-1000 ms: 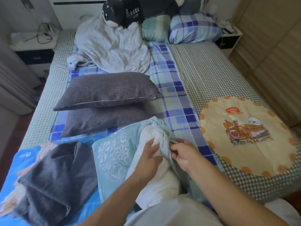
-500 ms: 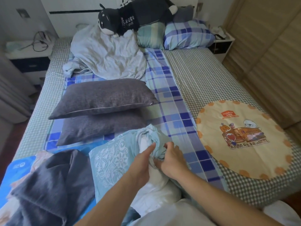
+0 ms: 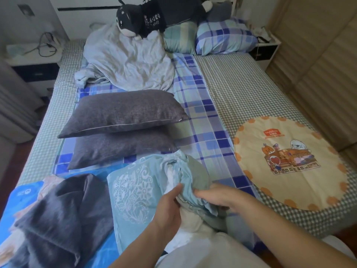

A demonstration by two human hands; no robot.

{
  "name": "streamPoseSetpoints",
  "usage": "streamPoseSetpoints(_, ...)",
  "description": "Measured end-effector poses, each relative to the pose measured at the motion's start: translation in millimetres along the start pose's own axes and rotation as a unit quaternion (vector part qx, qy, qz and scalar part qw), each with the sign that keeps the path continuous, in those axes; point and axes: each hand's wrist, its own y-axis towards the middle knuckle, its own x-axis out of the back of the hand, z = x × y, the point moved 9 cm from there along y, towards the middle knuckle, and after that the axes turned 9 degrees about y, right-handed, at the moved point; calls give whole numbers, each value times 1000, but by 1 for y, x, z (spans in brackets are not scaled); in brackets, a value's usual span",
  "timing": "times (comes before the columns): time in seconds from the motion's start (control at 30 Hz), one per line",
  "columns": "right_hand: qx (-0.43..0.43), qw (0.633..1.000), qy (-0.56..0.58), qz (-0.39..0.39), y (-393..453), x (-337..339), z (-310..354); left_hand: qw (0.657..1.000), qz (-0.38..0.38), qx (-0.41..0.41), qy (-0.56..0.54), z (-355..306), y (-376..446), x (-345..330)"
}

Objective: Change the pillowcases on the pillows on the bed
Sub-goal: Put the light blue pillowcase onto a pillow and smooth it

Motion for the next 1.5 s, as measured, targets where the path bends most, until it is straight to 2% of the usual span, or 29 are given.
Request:
streamPoseSetpoints(0.07,26,999,-37,-4,-4,6,12,999,3,-4,47,0,-3,-1)
streamPoseSetpoints(0.2,1,987,156,44,0,-9,9,990,-4,-41,132,-5,-3,7)
streamPoseSetpoints(0.4,-3,972,231,49,-7,-32,-1,980,5,-60,190,5,-1,14)
streamPoseSetpoints(0.5,9,985,168,-30,-7,-26,-6,981,5,-59,184,10,1,12)
streamPoseSetpoints(0.57,31,990,78,-117,-5,-19,-7,978,-56,-69,190,5,0,16)
streamPoseSetpoints(0.63,57,980,-19,-187,-9,-4,0,938,-181,-127,266,-18,-6,28)
streamPoseSetpoints(0.7,91,966,-95,-224,-22,15,13,852,-275,-175,409,-44,-13,30)
streamPoseSetpoints(0.77,145,937,-178,-264,-40,37,35,745,-297,-157,576,-58,-17,18)
streamPoseSetpoints(0.8,165,917,-214,-293,-49,50,48,720,-279,-135,621,-61,-16,10)
streamPoseSetpoints(0.83,178,899,-239,-321,-54,65,60,722,-250,-121,634,-64,-16,0)
streamPoseSetpoints(0.87,182,887,-249,-343,-57,84,74,746,-219,-103,620,-66,-17,-9)
streamPoseSetpoints(0.97,150,897,-179,-375,-51,149,104,862,-177,-69,470,-78,-24,-30)
streamPoseSetpoints(1.03,154,924,-82,-340,-50,179,119,935,-175,-65,303,-87,-35,-32)
streamPoseSetpoints(1.1,164,942,-47,-289,-54,192,133,994,-85,-43,57,-86,-36,-36)
streamPoseSetpoints(1.13,157,944,-73,-281,-56,195,135,998,-31,-32,-41,-88,-39,-39)
streamPoseSetpoints(1.17,150,940,-102,-288,-56,199,136,997,8,-27,-69,-92,-46,-45)
streamPoseSetpoints(1.2,145,934,-120,-304,-54,203,137,999,19,-31,-28,-96,-52,-49)
streamPoseSetpoints(1.27,161,917,-147,-334,-49,206,143,982,-37,-68,171,-102,-53,-54)
streamPoseSetpoints(1.3,172,907,-164,-348,-48,206,148,947,-95,-95,293,-106,-50,-55)
streamPoseSetpoints(1.37,191,889,-200,-365,-49,206,153,843,-205,-107,485,-115,-47,-56)
streamPoseSetpoints(1.4,199,882,-213,-371,-49,208,153,830,-232,-98,498,-111,-46,-52)
streamPoseSetpoints(1.43,201,878,-221,-374,-46,213,150,851,-230,-80,466,-104,-46,-48)
streamPoseSetpoints(1.5,192,880,-213,-380,-33,227,135,959,-147,-4,240,-65,-46,-56)
